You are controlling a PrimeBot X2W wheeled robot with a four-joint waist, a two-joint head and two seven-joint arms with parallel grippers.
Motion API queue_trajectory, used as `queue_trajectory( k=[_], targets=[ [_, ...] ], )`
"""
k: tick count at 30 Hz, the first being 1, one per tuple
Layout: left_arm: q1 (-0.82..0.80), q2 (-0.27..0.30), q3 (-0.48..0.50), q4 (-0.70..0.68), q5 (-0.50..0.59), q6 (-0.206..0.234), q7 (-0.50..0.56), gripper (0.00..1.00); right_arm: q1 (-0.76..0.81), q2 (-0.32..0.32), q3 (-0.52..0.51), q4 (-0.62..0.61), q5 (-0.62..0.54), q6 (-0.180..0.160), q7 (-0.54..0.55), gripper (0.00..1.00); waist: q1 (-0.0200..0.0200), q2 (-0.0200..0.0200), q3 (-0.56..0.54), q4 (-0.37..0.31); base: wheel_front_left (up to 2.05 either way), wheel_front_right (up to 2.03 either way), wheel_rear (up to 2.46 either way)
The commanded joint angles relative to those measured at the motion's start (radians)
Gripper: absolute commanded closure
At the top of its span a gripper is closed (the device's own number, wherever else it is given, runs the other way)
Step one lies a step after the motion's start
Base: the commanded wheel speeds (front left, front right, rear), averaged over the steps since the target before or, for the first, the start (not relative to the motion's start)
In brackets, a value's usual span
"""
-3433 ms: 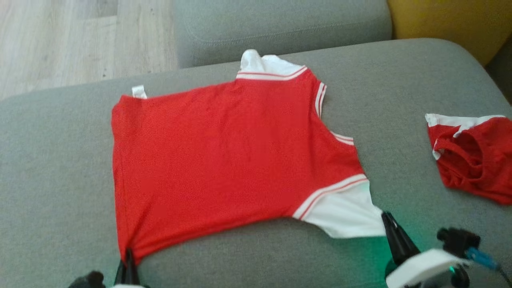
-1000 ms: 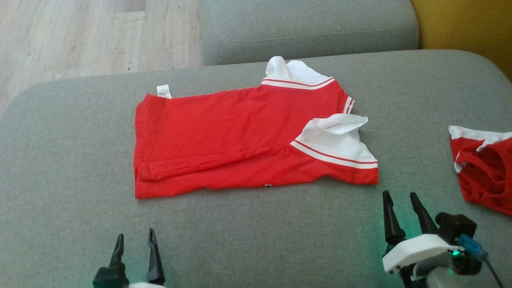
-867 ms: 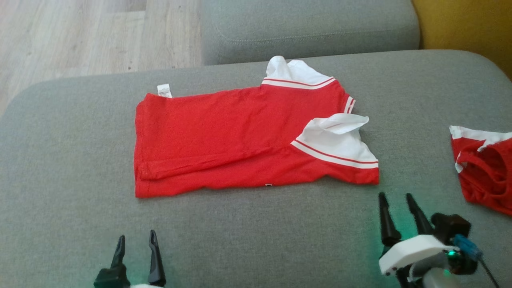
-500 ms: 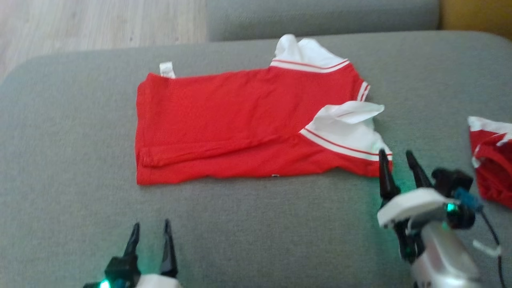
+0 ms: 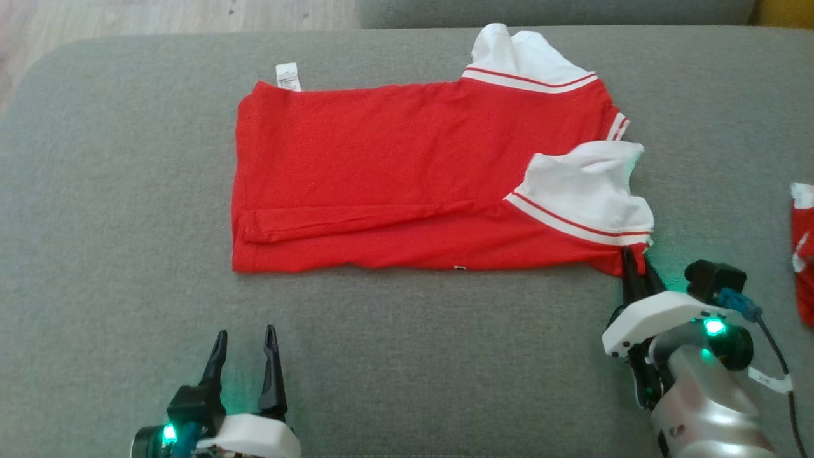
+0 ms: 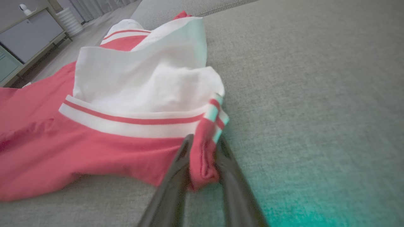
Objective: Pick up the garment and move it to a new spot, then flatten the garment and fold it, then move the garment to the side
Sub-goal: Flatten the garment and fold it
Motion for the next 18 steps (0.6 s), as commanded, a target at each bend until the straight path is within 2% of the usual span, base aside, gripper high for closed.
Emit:
queue_trajectory(
  k=[1,10,18],
  targets=[
    [-0.036,0.007,0.036,-0.02,-0.014,-0.002,-0.005,0.0,0.017,0.013,0.02,0.01,0.001,0.003,0.01,1.0,-0.0001,-0.0001,-0.006,-0.009,0.0,0.0,0.0],
    [-0.174,0.007,0.068,0.007,-0.048,-0.044,-0.005,0.0,0.031,0.012,-0.039,-0.109,-0.068,0.003,0.01,1.0,-0.0001,-0.0001,0.016,-0.068,0.0,0.0,0.0],
    [-0.296,0.007,0.098,0.215,-0.051,-0.038,-0.005,0.0,0.01,0.012,0.031,-0.164,-0.03,0.003,0.01,1.0,-0.0001,-0.0001,0.051,-0.107,0.0,0.0,0.0]
  ],
)
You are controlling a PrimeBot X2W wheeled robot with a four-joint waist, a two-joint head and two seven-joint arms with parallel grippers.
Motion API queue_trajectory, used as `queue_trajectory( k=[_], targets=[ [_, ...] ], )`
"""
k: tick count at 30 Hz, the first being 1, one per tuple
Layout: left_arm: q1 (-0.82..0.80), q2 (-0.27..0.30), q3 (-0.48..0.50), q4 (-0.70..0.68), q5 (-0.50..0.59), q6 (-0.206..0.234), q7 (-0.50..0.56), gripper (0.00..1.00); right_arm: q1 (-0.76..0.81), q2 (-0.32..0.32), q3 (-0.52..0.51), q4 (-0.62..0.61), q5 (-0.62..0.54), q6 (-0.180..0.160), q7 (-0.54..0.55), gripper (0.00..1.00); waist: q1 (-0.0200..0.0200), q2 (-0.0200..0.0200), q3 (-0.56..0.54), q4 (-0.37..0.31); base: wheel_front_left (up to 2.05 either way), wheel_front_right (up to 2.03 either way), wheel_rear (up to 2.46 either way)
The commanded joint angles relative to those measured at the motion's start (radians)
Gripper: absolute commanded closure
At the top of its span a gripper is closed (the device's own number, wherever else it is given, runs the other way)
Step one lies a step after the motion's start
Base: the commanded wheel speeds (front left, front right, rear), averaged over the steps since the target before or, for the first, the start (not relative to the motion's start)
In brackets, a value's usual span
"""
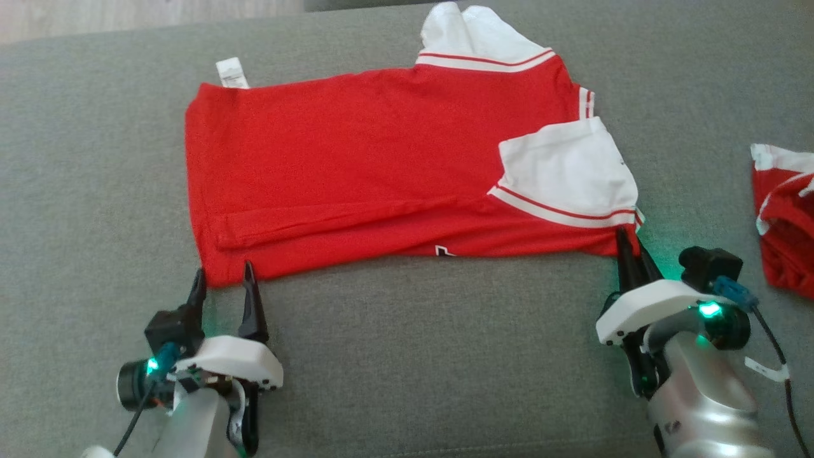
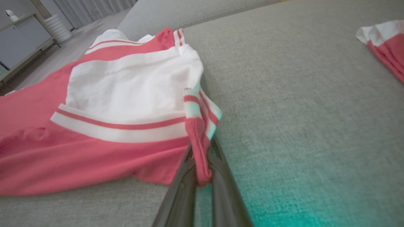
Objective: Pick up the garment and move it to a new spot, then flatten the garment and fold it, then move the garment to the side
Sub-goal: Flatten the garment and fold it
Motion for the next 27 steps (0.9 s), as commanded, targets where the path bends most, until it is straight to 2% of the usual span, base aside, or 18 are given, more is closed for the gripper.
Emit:
queue_trajectory(
  k=[1,4,5,6,7,8,11,16,21,27],
  targets=[
    [-0.042,0.011,0.035,0.015,0.002,0.009,-0.005,0.0,-0.02,-0.003,0.032,-0.033,0.011,0.003,-0.004,1.0,-0.0001,0.0,0.008,-0.009,0.0,0.0,0.0],
    [-0.067,0.011,0.036,0.071,-0.01,0.001,-0.005,0.0,-0.024,-0.003,0.049,-0.051,0.022,0.003,-0.004,1.0,-0.0001,0.0,0.016,-0.015,0.0,0.0,0.0],
    [-0.071,0.011,0.033,0.081,-0.013,-0.004,-0.005,0.18,-0.025,-0.003,0.052,-0.058,0.025,0.003,-0.004,1.0,-0.0001,0.0,0.019,-0.016,0.0,0.0,0.0],
    [-0.075,0.011,0.031,0.087,-0.013,-0.008,-0.005,0.48,-0.026,-0.003,0.054,-0.064,0.027,0.003,-0.004,1.0,-0.0001,0.0,0.021,-0.016,0.0,0.0,0.0],
    [-0.079,0.011,0.03,0.09,-0.014,-0.01,-0.005,0.95,-0.027,-0.003,0.055,-0.069,0.029,0.003,-0.004,1.0,-0.0001,0.0,0.023,-0.016,0.0,0.0,0.0],
    [-0.081,0.011,0.03,0.089,-0.015,-0.012,-0.005,1.0,-0.029,-0.003,0.055,-0.075,0.032,0.003,-0.004,1.0,-0.0001,0.0,0.025,-0.016,0.0,0.0,0.0],
    [-0.081,0.011,0.024,0.078,-0.023,-0.024,-0.005,1.0,-0.033,-0.002,0.055,-0.09,0.047,0.003,-0.004,1.0,-0.0001,0.0,0.025,-0.011,0.0,0.0,0.0],
    [-0.092,0.011,0.047,-0.015,-0.028,-0.032,-0.005,1.0,-0.062,-0.002,0.054,-0.12,0.065,0.003,-0.004,1.0,-0.0001,0.0,-0.001,0.001,0.0,0.0,0.0],
    [-0.096,0.011,0.094,-0.111,0.01,-0.053,-0.005,1.0,-0.126,-0.013,0.061,-0.096,0.085,0.003,-0.003,1.0,-0.0001,0.0,-0.087,0.012,0.0,0.0,0.0],
    [-0.033,0.011,0.129,-0.088,0.037,-0.074,-0.005,1.0,-0.117,-0.027,0.089,-0.037,0.142,0.003,0.012,1.0,-0.0001,0.0,-0.191,0.011,0.0,0.0,0.0]
  ],
)
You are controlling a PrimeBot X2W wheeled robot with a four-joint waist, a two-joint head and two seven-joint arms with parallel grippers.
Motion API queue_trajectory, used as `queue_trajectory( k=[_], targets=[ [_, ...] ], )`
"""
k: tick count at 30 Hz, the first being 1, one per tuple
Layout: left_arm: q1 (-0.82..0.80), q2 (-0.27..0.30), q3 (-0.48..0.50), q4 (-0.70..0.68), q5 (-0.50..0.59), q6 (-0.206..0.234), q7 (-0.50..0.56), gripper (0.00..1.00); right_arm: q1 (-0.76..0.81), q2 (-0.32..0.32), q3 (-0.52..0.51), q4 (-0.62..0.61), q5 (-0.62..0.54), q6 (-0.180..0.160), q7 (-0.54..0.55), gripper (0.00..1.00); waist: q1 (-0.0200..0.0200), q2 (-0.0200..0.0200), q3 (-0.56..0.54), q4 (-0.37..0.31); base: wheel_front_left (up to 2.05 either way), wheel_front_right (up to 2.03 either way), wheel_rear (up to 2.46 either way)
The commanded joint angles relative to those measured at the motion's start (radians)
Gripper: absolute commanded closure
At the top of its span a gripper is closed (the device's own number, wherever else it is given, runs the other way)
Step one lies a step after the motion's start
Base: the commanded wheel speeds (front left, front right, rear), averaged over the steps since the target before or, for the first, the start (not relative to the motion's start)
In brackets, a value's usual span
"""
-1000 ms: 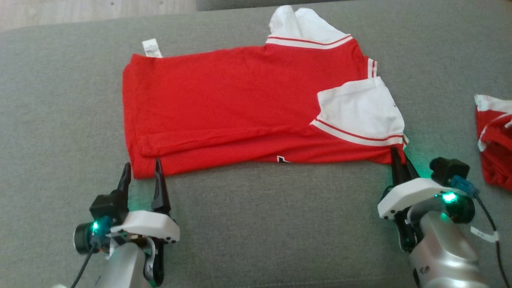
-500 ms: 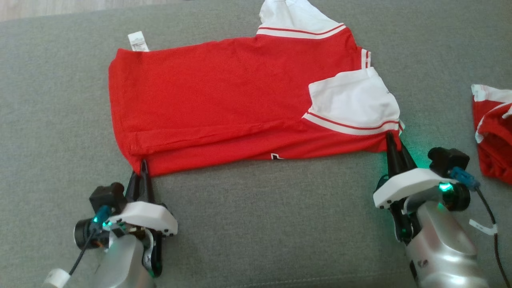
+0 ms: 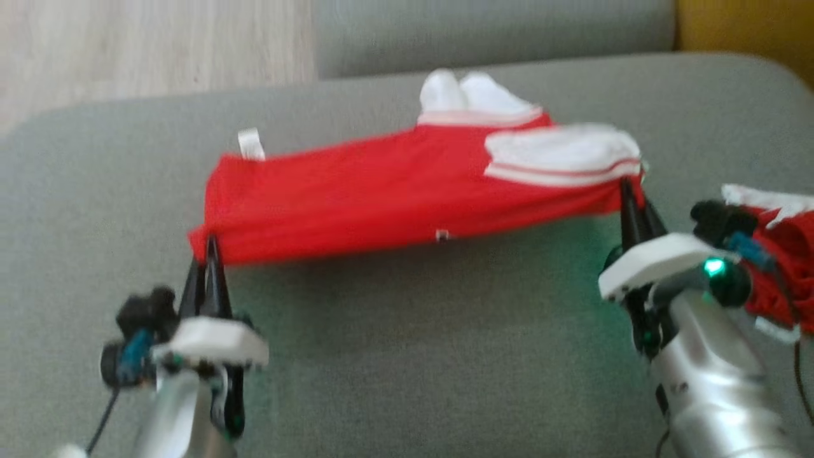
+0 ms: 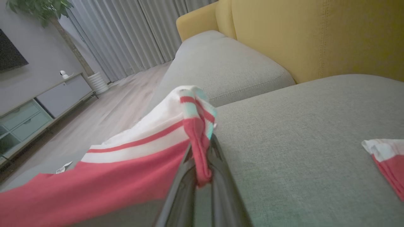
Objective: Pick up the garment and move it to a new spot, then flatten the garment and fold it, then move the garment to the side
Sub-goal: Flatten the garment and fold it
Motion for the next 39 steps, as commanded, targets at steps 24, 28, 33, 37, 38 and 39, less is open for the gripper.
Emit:
queue_trajectory(
  k=[24,28,33,37,38,39],
  targets=[
    [-0.14,0.139,0.002,0.108,-0.008,0.023,0.046,0.0,0.031,-0.036,0.084,-0.205,-0.018,0.003,0.037,0.0,0.0002,-0.0001,0.136,-0.021,0.0,0.0,0.0],
    [-0.29,0.214,-0.003,0.209,-0.001,-0.007,0.12,0.0,-0.038,-0.028,0.112,-0.232,-0.029,0.003,0.054,0.0,0.0002,-0.0001,0.195,-0.029,0.0,0.0,0.0],
    [-0.391,0.271,-0.011,0.304,-0.008,-0.039,0.187,0.0,-0.084,-0.021,0.151,-0.245,-0.025,0.003,0.062,0.0,0.0002,-0.0001,0.25,-0.039,0.0,0.0,0.0],
    [-0.424,0.284,-0.03,0.345,-0.014,-0.06,0.212,0.0,-0.1,-0.022,0.165,-0.244,-0.019,0.003,0.06,0.0,0.0002,-0.0001,0.268,-0.042,0.0,0.0,0.0],
    [-0.432,0.286,-0.036,0.355,-0.017,-0.065,0.216,0.0,-0.104,-0.023,0.168,-0.242,-0.016,0.003,0.058,0.0,0.0002,-0.0001,0.273,-0.042,0.0,0.0,0.0],
    [-0.438,0.286,-0.04,0.365,-0.022,-0.069,0.217,0.0,-0.107,-0.024,0.17,-0.241,-0.014,0.003,0.056,0.0,0.0002,-0.0001,0.275,-0.042,0.0,0.0,0.0]
  ],
)
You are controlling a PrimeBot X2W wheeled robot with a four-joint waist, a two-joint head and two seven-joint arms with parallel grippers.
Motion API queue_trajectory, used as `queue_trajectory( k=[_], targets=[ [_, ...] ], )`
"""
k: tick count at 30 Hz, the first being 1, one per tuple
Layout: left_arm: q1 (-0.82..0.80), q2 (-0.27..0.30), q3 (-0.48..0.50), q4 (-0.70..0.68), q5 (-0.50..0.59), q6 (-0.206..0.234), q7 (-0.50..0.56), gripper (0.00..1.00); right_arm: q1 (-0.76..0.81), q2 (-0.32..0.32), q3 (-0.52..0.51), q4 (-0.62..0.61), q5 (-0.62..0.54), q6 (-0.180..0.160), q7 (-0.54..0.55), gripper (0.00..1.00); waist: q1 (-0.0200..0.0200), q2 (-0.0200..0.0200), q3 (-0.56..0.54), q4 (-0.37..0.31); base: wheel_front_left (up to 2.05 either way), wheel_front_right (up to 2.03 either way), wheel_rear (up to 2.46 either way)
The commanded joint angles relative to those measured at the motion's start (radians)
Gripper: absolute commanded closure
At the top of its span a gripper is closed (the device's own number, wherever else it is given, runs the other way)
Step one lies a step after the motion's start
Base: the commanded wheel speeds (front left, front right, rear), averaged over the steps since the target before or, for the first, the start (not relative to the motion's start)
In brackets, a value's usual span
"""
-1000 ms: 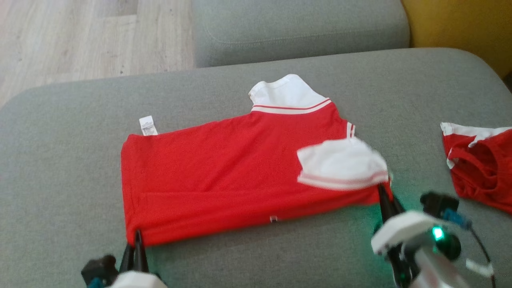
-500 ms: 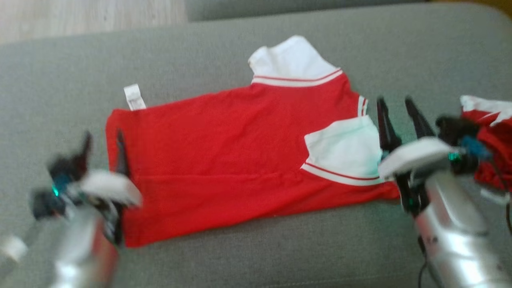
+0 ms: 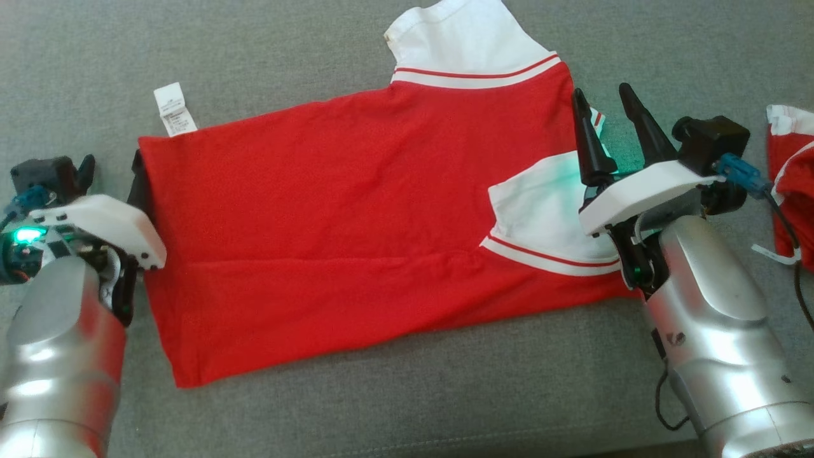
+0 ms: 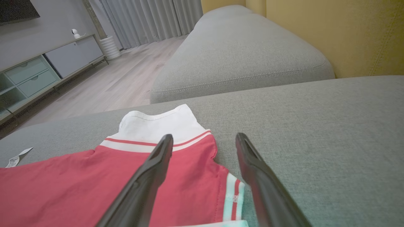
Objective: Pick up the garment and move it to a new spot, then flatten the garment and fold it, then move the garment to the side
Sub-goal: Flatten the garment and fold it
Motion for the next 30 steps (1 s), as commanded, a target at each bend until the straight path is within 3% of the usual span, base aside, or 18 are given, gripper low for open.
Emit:
queue_trajectory(
  k=[1,13,30],
  targets=[
    [-0.04,0.049,0.018,-0.016,-0.012,-0.003,-0.005,0.0,-0.026,0.008,0.018,-0.026,0.006,0.003,-0.007,0.0,-0.0003,0.0,0.004,-0.001,0.0,0.0,0.0],
    [-0.08,0.03,-0.008,0.015,-0.08,-0.014,-0.118,0.0,-0.041,0.0,0.023,0.011,0.025,0.003,-0.028,0.0,-0.0003,0.0,0.008,0.0,0.0,0.0,0.0],
    [-0.053,0.025,-0.139,0.054,-0.165,-0.015,-0.087,0.0,-0.033,0.01,0.041,0.062,0.045,0.003,-0.043,0.0,-0.0003,0.0,-0.019,0.001,0.0,0.0,0.0]
  ],
)
